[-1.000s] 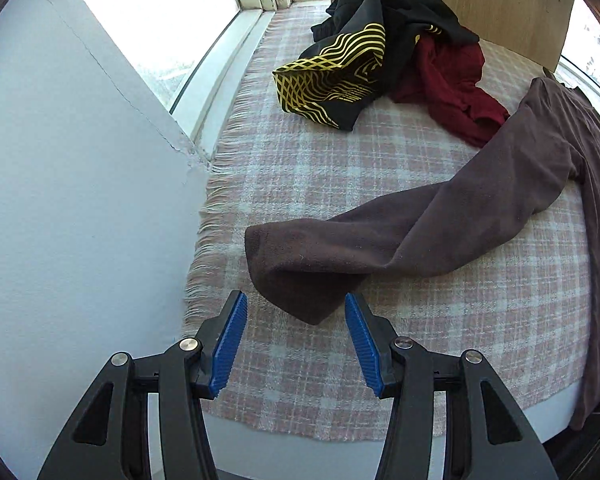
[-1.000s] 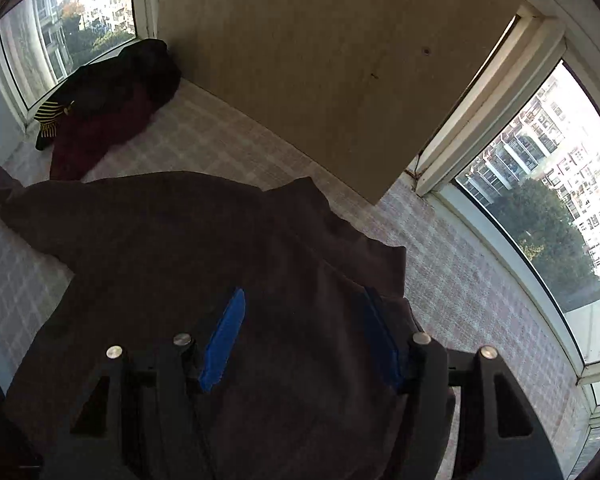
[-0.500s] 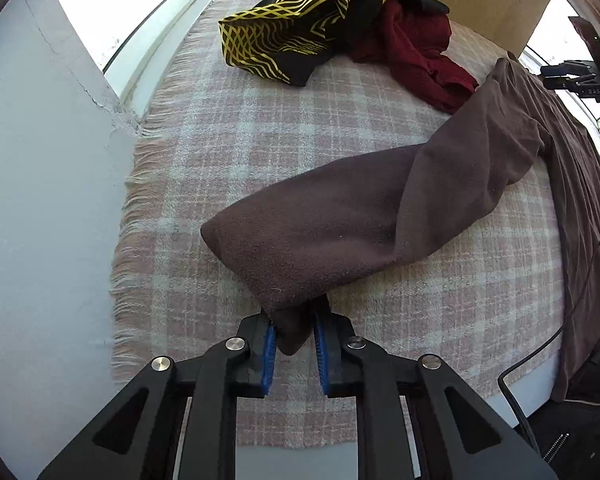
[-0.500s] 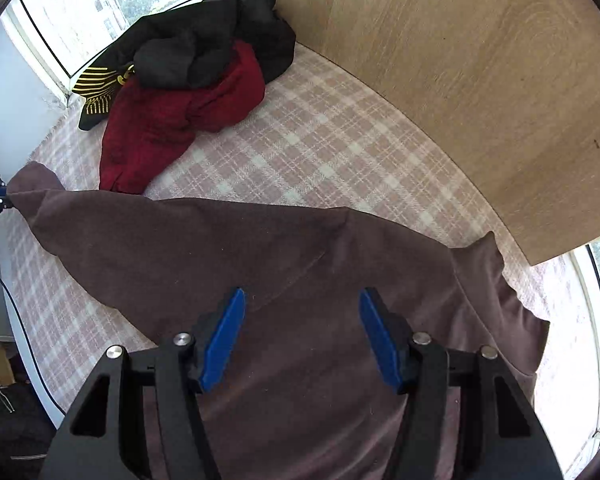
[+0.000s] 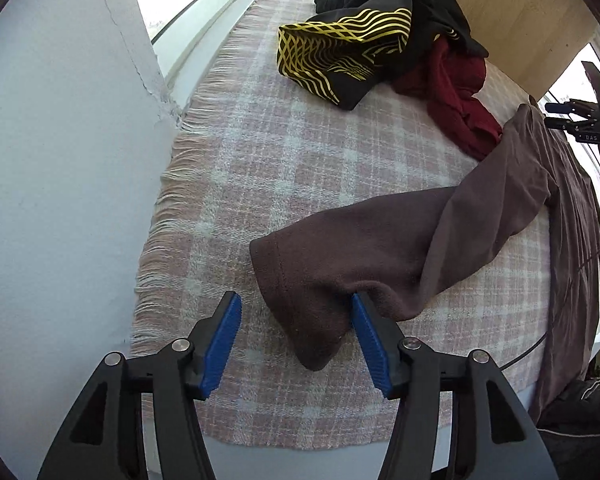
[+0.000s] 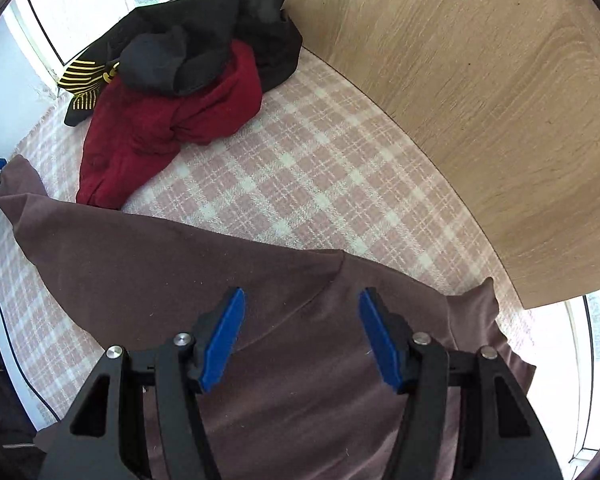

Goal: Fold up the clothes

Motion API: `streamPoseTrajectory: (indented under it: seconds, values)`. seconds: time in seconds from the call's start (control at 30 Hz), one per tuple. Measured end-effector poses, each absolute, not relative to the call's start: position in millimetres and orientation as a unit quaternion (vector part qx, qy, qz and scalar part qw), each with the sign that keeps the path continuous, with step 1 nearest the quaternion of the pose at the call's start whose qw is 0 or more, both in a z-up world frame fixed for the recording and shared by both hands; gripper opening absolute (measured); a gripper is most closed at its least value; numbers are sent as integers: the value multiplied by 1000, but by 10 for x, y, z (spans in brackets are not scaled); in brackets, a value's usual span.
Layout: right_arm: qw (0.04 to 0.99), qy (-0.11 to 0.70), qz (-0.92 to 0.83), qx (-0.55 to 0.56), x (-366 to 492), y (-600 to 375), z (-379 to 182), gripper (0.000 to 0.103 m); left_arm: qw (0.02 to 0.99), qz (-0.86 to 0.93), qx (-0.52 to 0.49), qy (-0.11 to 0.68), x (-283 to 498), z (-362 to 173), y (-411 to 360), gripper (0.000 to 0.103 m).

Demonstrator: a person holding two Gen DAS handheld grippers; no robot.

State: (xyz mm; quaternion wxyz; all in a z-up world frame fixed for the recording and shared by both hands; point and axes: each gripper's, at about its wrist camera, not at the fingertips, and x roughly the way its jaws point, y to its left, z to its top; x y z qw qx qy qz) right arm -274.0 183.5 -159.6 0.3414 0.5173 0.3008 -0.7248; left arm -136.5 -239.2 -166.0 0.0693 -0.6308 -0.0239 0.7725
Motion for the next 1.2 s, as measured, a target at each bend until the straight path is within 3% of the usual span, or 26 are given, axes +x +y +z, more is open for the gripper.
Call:
streamPoseTrajectory:
  seconds: [0.23, 0.27, 0.3, 0.37, 0.5, 0.77, 0.8, 0.83, 0.9, 1.0, 1.1, 1.17, 1.2]
  values:
    - [362, 334, -716, 495, -2799, 1874, -1652, 59, 103, 778, -609, -113, -1513, -1560, -2476, 52]
    - [368, 339, -714, 489, -2823, 1878, -1657, 59, 110, 781, -603, -117, -1512, -1512, -2458, 46]
    - [368, 348, -710, 489, -2857, 1874, -1669, 59, 117, 784, -597, -122, -1512, -1464, -2440, 31]
    - [369, 360, -700, 494, -2937, 1868, -1700, 59, 120, 795, -584, -114, -1475, -1349, -2383, 12]
    - [394, 364, -675, 507, -3056, 1846, -1748, 59, 114, 819, -557, -81, -1339, -1025, -2276, 7]
    - [439, 432, -629, 474, -2848, 1438, -2016, 59, 64, 840, -532, -86, -1094, -421, -2376, 7]
    - [435, 438, -623, 481, -2839, 1412, -2075, 55, 52, 833, -542, -98, -1055, -406, -2405, 7]
    - [430, 445, -616, 487, -2831, 1386, -2133, 40, 40, 825, -552, -110, -1015, -394, -2434, 7]
    - [408, 440, -636, 485, -2880, 1391, -2143, 36, 16, 813, -567, -130, -931, -351, -2492, 20]
    - [383, 426, -670, 472, -2901, 1446, -2054, 37, -55, 822, -566, -36, -844, -240, -2463, 36]
    - [372, 429, -695, 441, -2757, 1494, -1920, 38, -54, 820, -569, 16, -772, -285, -2446, 43]
    - [412, 411, -687, 435, -2522, 1477, -1802, 41, -19, 814, -580, 26, -715, -456, -2382, 46]
    - [435, 402, -680, 432, -2394, 1458, -1746, 49, 0, 809, -587, 28, -687, -569, -2346, 46]
